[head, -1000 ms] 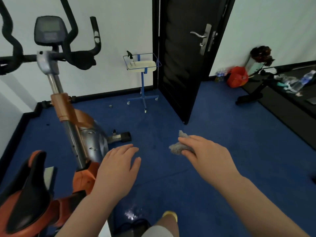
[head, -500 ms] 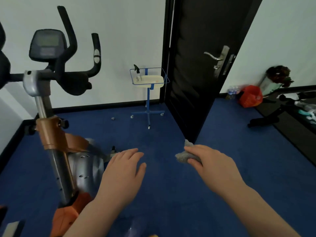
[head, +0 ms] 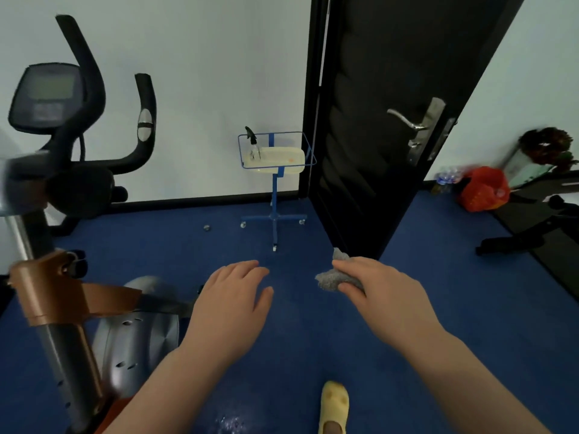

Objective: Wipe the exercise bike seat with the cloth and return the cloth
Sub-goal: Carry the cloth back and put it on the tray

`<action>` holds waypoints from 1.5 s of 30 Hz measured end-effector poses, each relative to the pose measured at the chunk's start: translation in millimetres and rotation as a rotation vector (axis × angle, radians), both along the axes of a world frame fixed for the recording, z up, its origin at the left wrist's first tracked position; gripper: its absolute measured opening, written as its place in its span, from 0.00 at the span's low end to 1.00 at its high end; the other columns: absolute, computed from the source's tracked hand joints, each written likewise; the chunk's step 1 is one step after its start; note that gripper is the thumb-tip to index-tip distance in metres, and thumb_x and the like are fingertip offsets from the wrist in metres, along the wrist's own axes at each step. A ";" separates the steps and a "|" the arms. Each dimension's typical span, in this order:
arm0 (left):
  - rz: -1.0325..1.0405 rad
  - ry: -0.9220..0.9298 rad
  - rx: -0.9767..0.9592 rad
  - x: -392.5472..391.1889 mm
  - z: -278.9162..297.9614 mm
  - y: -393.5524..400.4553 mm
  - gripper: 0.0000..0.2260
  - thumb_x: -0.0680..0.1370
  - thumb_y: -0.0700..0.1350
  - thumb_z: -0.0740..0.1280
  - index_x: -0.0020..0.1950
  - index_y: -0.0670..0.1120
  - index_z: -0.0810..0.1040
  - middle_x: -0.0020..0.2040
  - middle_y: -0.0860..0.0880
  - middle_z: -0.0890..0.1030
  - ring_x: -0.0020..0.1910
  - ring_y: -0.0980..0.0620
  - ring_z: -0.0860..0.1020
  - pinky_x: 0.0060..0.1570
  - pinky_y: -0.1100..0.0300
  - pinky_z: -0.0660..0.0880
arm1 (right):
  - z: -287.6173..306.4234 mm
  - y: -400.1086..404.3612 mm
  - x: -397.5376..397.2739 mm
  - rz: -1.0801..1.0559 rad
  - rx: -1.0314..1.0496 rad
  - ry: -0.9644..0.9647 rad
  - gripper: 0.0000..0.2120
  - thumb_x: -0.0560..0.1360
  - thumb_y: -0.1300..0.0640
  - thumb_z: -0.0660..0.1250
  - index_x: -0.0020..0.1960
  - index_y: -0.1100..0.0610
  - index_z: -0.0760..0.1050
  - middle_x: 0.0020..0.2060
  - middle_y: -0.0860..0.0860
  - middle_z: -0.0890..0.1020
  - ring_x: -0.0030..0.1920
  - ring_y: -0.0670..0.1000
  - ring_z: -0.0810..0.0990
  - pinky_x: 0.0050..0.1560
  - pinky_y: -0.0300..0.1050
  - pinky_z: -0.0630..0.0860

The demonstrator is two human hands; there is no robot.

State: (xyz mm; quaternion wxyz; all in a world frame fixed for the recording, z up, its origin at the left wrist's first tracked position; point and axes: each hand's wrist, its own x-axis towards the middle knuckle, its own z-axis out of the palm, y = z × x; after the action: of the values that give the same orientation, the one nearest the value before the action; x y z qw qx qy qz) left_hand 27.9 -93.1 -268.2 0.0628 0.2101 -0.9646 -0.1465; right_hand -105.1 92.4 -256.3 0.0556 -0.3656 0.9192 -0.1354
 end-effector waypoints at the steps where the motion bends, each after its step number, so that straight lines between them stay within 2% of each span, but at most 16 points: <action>1: 0.017 0.000 0.004 -14.0 0.5 -0.6 0.18 0.79 0.54 0.55 0.69 0.53 0.68 0.71 0.55 0.67 0.70 0.55 0.63 0.69 0.60 0.54 | -0.8 -1.8 -14.7 0.014 0.005 -0.001 0.18 0.79 0.46 0.60 0.68 0.38 0.67 0.63 0.34 0.73 0.56 0.43 0.77 0.41 0.37 0.68; 10: 0.089 0.021 0.011 -141.6 9.3 -5.0 0.19 0.80 0.55 0.54 0.70 0.54 0.66 0.72 0.56 0.65 0.70 0.56 0.61 0.69 0.61 0.53 | 5.2 -10.9 -147.6 0.087 0.012 0.026 0.18 0.79 0.46 0.59 0.69 0.38 0.66 0.61 0.34 0.74 0.54 0.43 0.77 0.40 0.36 0.70; 16: 0.111 -0.026 0.047 -188.7 0.3 -24.5 0.19 0.80 0.55 0.54 0.70 0.54 0.66 0.72 0.56 0.65 0.71 0.55 0.62 0.70 0.60 0.54 | -1.1 -37.9 -200.5 0.126 0.008 -0.041 0.19 0.80 0.47 0.58 0.70 0.39 0.65 0.63 0.35 0.73 0.57 0.42 0.76 0.48 0.36 0.73; 26: 0.114 -0.086 0.047 -266.0 -18.6 -129.9 0.19 0.79 0.56 0.54 0.70 0.53 0.66 0.72 0.55 0.66 0.70 0.54 0.63 0.70 0.59 0.55 | -21.9 -145.9 -281.8 0.148 0.048 -0.112 0.21 0.80 0.48 0.58 0.72 0.39 0.63 0.65 0.37 0.72 0.58 0.43 0.75 0.50 0.38 0.73; 34: 0.109 -0.110 0.042 -325.2 -25.4 -229.9 0.19 0.79 0.56 0.54 0.69 0.54 0.67 0.71 0.56 0.67 0.70 0.54 0.63 0.69 0.59 0.55 | -28.9 -233.2 -336.4 0.104 -0.041 -0.142 0.21 0.78 0.50 0.62 0.70 0.40 0.65 0.65 0.38 0.73 0.56 0.44 0.77 0.52 0.41 0.75; 38: 0.098 -0.122 0.057 -356.3 -30.9 -250.9 0.19 0.79 0.56 0.55 0.69 0.53 0.68 0.70 0.55 0.68 0.69 0.53 0.64 0.68 0.59 0.56 | -29.3 -261.3 -363.7 0.098 -0.055 -0.152 0.21 0.77 0.51 0.63 0.69 0.41 0.65 0.62 0.41 0.75 0.54 0.47 0.78 0.50 0.46 0.77; 45: 0.098 -0.150 0.059 -428.4 -43.8 -282.1 0.18 0.79 0.55 0.55 0.68 0.53 0.68 0.69 0.55 0.69 0.68 0.53 0.66 0.68 0.59 0.56 | -38.2 -309.8 -439.2 0.166 -0.051 -0.156 0.21 0.77 0.51 0.63 0.69 0.42 0.66 0.61 0.42 0.76 0.53 0.48 0.79 0.49 0.48 0.78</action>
State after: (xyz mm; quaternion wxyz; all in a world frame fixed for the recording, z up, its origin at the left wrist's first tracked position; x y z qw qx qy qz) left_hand -400.5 -375.2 -312.0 -0.0087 0.2693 -0.9504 -0.1553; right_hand -544.3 -217.4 -294.5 0.1287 -0.4300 0.8750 -0.1815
